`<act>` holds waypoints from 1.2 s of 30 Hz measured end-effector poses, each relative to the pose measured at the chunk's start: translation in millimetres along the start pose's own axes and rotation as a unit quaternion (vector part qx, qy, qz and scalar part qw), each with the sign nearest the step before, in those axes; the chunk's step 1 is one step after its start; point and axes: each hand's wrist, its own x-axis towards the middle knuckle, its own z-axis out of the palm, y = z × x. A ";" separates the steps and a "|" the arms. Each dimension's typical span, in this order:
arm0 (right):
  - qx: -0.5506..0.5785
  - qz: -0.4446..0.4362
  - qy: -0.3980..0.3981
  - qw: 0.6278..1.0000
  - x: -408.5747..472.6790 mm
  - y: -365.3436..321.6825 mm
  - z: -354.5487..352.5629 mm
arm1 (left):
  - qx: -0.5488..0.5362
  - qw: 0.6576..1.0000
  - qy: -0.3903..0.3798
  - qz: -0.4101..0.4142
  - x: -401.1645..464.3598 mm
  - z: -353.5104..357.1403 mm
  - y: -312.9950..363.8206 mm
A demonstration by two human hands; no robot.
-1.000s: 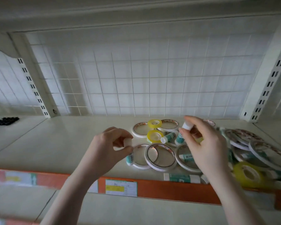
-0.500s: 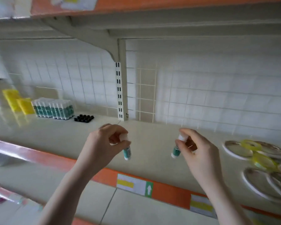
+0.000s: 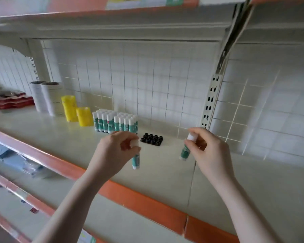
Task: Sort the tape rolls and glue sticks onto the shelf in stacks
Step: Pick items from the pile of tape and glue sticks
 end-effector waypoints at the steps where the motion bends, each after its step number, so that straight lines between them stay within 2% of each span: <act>1: 0.001 0.001 -0.008 1.000 8.0 -2.3 12.3 | 0.003 1.000 0.001 -0.002 7.0 -2.7 -11.3; 8: 0.012 0.034 -0.033 0.999 66.4 -1.4 93.6 | 0.000 1.000 0.011 0.001 66.0 -13.8 -75.7; 13: 0.003 0.083 -0.069 0.994 99.0 6.3 142.9 | -0.030 0.999 -0.012 -0.012 91.7 -14.4 -103.8; 18: -0.042 0.125 -0.094 0.987 117.8 20.1 183.1 | -0.062 0.997 -0.044 0.011 109.2 -11.4 -124.2; 26: -0.073 0.151 -0.118 0.979 120.6 30.5 206.6 | -0.089 0.992 -0.072 0.044 123.7 -12.8 -139.3; 36: -0.097 0.138 -0.134 0.976 117.8 32.1 215.4 | -0.110 0.988 -0.100 0.039 129.5 -7.6 -146.7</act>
